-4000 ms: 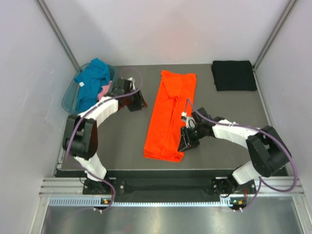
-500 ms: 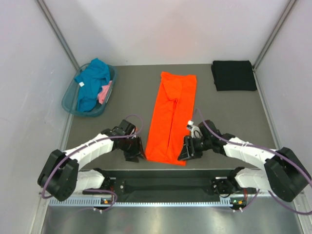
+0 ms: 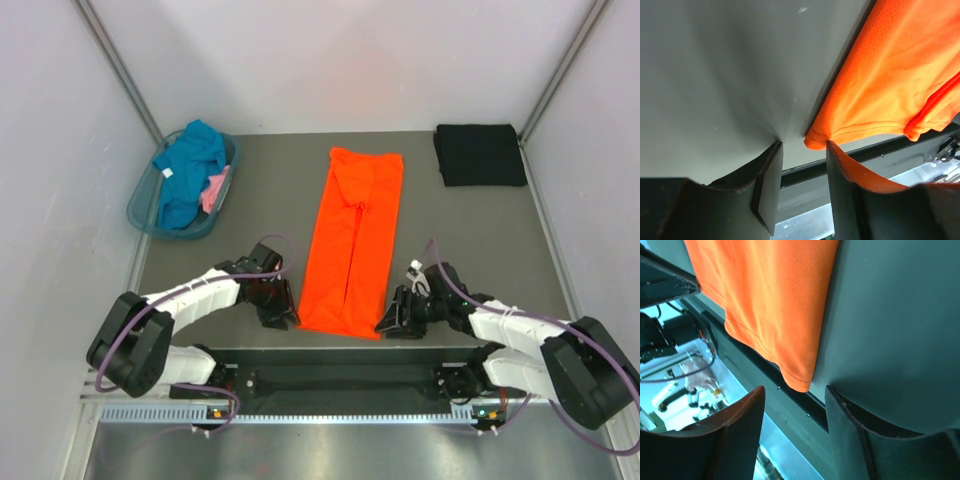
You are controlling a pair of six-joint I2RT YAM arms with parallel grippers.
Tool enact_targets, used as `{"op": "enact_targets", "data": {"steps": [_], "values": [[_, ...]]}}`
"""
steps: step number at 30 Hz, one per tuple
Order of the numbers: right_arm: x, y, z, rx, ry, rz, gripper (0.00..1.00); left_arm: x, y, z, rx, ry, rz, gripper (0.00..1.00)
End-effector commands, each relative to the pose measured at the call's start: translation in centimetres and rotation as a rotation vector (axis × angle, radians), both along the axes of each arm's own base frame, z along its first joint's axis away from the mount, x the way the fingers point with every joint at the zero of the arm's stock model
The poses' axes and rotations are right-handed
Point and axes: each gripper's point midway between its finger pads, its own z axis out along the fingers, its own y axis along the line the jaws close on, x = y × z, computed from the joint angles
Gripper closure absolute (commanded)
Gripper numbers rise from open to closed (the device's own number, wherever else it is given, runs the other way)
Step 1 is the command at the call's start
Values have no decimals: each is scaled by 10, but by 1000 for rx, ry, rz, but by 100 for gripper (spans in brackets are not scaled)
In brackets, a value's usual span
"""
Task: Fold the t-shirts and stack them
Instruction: Fold the tshirt
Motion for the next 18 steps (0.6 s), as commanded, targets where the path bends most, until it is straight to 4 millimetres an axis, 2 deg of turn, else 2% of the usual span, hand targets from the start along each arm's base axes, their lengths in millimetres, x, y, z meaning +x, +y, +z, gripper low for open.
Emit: {"op": "enact_targets", "data": {"steps": [1,4,8,18], "values": [[15,-7,-5,-29,-31,-106,49,21,-6,8,-9,-86,8,55],[13,-13,-11,-40,-9,-152,51,25,-5,6,9,-94,4,53],[22,-15,-9,-32,-30,-190,53,35,-6,7,16,-119,-6,53],[16,-14,-18,-42,14,-167,54,19,-13,-8,-29,-32,-49,57]]}}
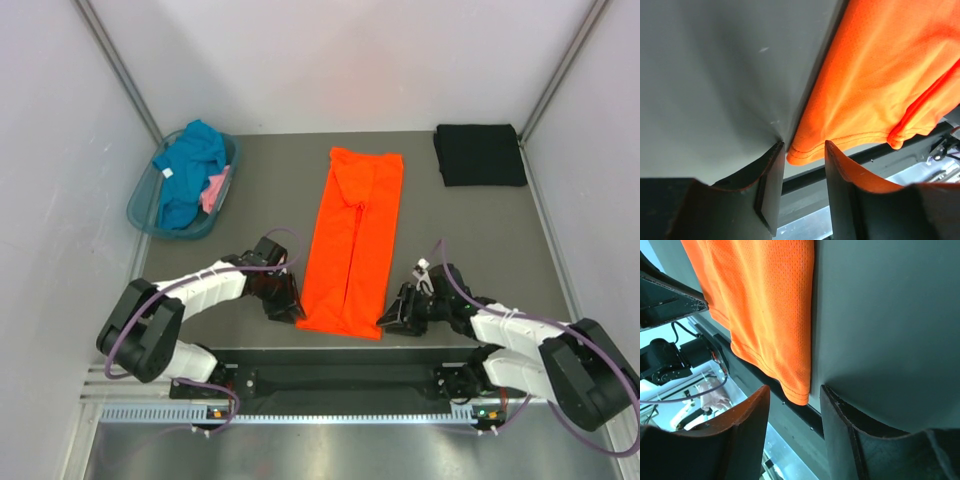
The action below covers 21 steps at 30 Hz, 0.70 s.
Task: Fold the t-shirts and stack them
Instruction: Fold the tshirt
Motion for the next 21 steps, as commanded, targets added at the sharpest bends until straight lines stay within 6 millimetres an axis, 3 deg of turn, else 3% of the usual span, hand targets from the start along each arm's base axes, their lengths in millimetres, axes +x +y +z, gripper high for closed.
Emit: {"op": "enact_targets", "data": {"steps": [1,13,21], "values": [[-1,-10,-17,-58,23,-33,54,-1,1,-8,-2,0,-16,58],[-12,-7,-24,-59,69,1,55,-10,5,-18,17,45,-23,73],[-17,-6,-28,-58,90,-2,63,-16,7,-21,17,54,-37,82]]}}
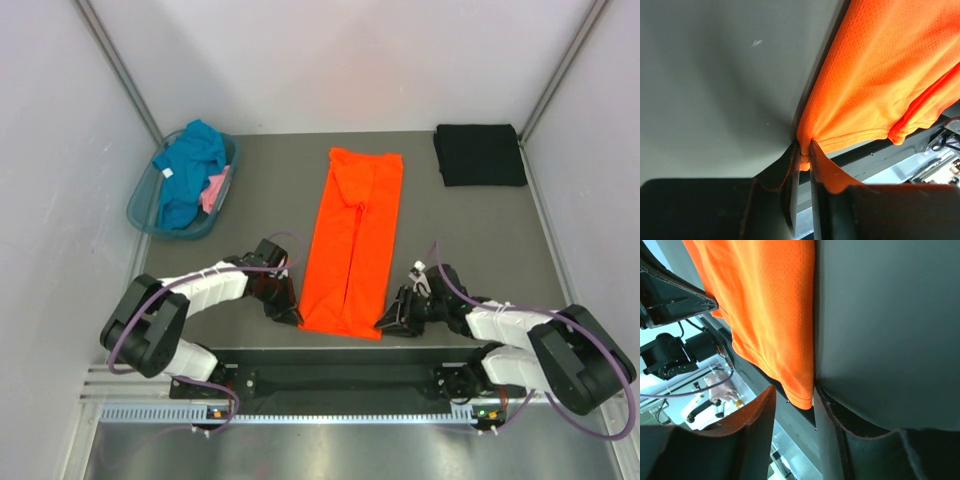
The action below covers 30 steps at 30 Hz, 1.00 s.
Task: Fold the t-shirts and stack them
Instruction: Fold the tshirt
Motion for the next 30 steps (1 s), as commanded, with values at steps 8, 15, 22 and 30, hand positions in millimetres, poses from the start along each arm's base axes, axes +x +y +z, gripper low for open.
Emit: {"op": "enact_targets", "data": {"steps": [8,15,22,30], "values": [[-13,-15,-26,-76,42,-46,95,-14,5,-11,-5,17,-9,100],[-1,-14,0,-66,-57,-41,100,-18,-7,10,-71,-5,13,100],[-4,-22,-1,-72,-52,-62,100,-22,-11,16,-85,-17,25,100],[-4,-27,-4,-131,-57,-12,73,-26,-5,6,-3,-11,-1,64]]}}
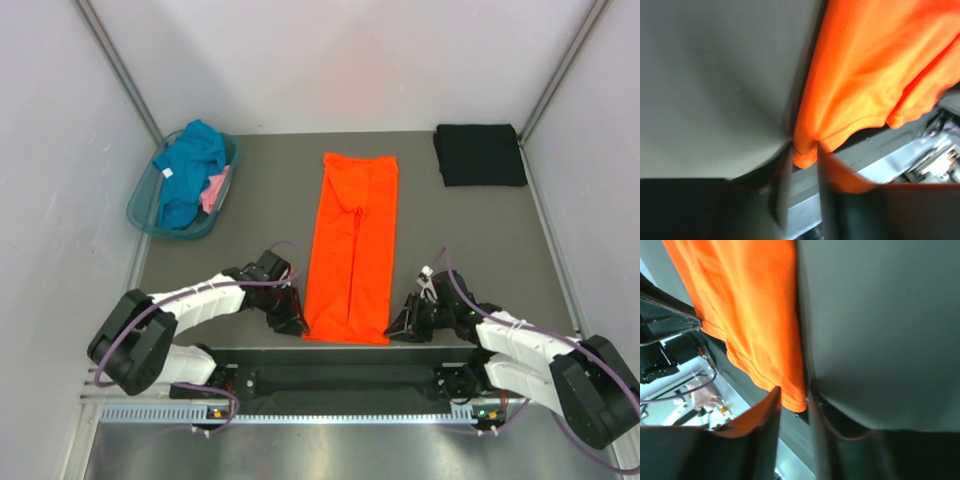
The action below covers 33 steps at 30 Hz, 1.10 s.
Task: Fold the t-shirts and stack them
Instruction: Fold the tshirt
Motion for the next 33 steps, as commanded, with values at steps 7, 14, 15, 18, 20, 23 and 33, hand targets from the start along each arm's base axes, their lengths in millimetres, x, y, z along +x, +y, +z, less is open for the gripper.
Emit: {"op": "enact_targets", "data": {"steps": [7,14,15,18,20,23,33], "values": [[21,-13,0,-133,-77,40,60,25,14,6,132,-112,-13,51],[26,-8,-6,-130,-60,72,60,34,4,-3,125,-95,-41,57],[26,-8,-7,-129,-58,76,61,34,1,-3,111,-89,-45,59],[23,-7,-8,-114,-52,73,61,27,0,-8,87,-65,-40,65],[20,-8,-10,-117,-47,71,61,25,0,-8,81,-63,-44,69],[18,-7,-12,-94,-49,62,64,22,-4,-7,45,-60,-53,76],[44,11,39,43,-245,44,100,57,-27,54,-91,-280,-37,100]]}}
